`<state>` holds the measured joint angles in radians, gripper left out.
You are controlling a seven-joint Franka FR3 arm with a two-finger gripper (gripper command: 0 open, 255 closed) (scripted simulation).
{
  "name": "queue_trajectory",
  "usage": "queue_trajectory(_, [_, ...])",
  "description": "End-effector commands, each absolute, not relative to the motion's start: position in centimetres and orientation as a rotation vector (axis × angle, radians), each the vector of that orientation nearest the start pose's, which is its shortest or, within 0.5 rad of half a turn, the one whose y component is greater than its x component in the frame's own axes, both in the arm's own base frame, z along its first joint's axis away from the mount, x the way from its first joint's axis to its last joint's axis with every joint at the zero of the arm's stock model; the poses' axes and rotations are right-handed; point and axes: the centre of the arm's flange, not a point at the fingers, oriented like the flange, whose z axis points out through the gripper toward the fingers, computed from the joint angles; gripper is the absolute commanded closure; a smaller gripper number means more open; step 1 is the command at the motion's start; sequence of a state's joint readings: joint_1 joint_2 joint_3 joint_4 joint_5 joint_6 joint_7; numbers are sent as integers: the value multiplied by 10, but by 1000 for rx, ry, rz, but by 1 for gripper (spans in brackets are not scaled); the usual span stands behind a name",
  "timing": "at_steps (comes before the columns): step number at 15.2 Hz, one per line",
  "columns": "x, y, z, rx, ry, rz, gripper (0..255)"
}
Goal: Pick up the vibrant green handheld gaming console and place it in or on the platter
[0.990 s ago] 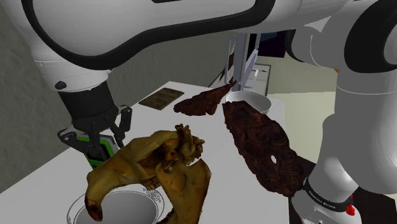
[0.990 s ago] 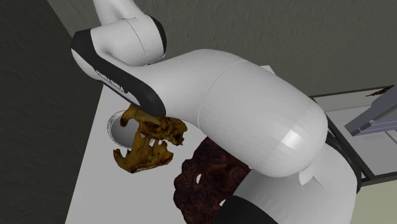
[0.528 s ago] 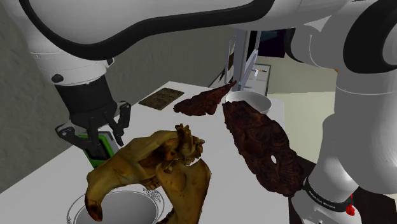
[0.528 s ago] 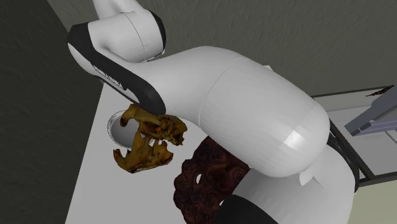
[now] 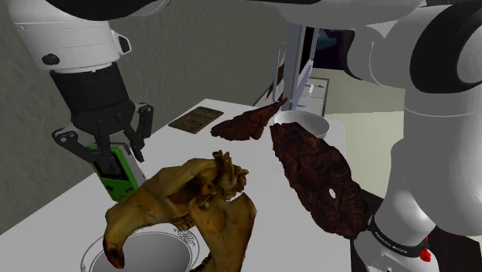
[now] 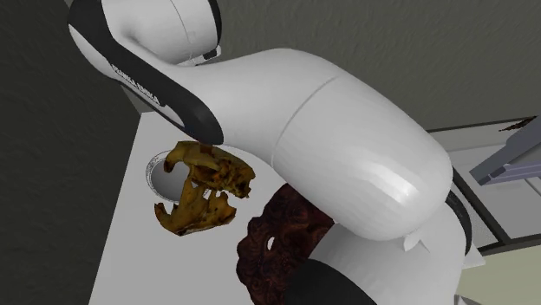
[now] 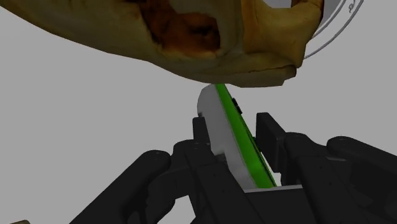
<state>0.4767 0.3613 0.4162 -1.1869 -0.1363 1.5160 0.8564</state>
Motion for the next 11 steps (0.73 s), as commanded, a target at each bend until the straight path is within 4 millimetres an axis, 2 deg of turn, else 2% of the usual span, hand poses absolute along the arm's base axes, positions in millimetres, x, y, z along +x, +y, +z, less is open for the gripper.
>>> queue_trajectory(1, [459, 461, 607, -3140, -9, 13, 255])
queue_trajectory(11, [459, 461, 660, -3140, -9, 13, 255])
